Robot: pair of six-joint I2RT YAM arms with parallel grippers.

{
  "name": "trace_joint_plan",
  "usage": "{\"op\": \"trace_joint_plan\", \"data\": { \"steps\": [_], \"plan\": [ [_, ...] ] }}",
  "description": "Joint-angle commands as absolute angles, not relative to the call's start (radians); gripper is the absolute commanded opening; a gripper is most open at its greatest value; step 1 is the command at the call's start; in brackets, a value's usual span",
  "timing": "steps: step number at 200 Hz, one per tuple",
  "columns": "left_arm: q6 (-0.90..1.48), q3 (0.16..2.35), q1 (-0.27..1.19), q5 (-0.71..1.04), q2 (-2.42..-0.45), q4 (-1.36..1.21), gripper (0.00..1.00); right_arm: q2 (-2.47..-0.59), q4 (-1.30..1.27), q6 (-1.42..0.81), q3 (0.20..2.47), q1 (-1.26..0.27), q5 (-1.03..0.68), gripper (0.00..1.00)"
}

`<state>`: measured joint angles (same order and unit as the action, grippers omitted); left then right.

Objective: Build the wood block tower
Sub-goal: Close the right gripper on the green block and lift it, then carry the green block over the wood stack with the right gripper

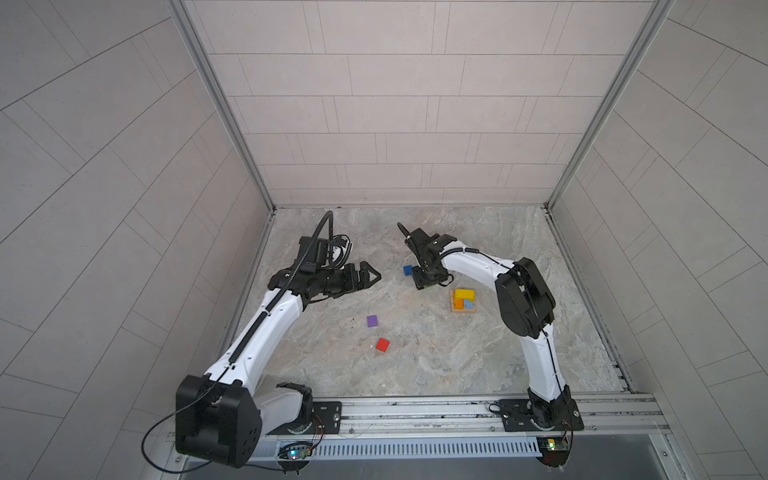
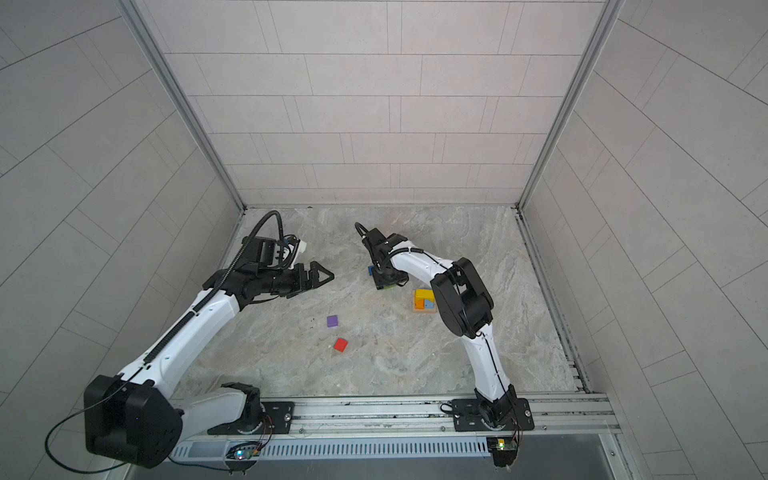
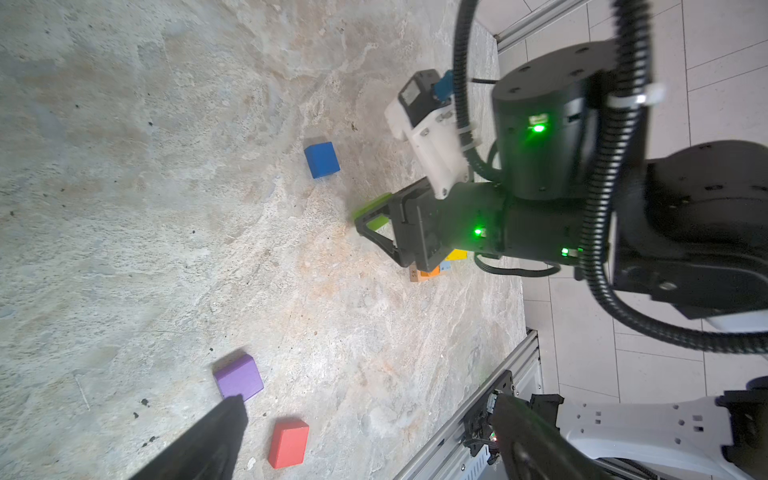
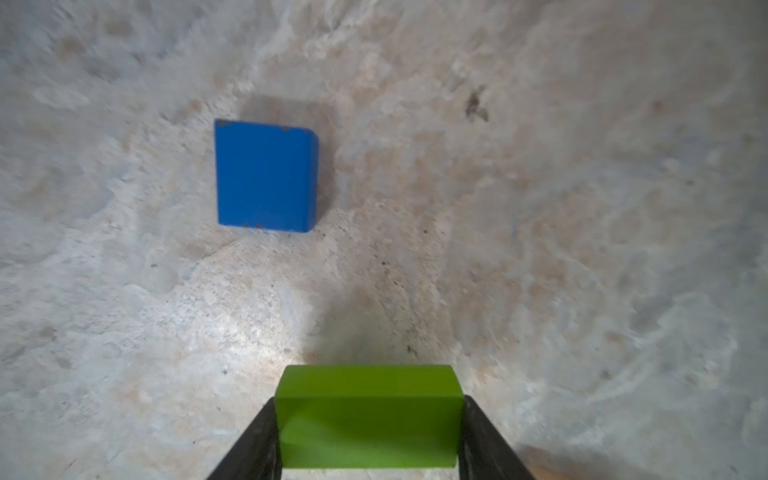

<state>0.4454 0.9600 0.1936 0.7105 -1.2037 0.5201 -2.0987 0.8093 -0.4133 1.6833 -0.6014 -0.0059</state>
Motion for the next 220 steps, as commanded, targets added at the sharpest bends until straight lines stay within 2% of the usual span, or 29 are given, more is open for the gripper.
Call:
{"op": "trace_joint_plan", "data": {
  "steps": [1, 50, 118, 220],
  "plan": [
    [0.446, 0.949, 0.187, 0.719, -1.186, 0.5, 1.0, -1.961, 0.831, -0.509, 1.672, -0.603, 0.06, 0.35],
    [0.447, 0.948, 0.187, 0.721, -1.179, 0.5, 1.0, -1.809, 0.928, -0.649, 1.651, -0.595, 0.166, 0.34],
    [0.449, 0.947, 0.186, 0.728, -1.179, 0.497, 1.0, -1.671, 1.041, -0.702, 1.572, -0.57, 0.226, 0.31],
    [0.461, 0.942, 0.186, 0.742, -1.182, 0.483, 1.0, -1.578, 0.965, -0.776, 1.351, -0.565, 0.169, 0.31]
  ]
}}
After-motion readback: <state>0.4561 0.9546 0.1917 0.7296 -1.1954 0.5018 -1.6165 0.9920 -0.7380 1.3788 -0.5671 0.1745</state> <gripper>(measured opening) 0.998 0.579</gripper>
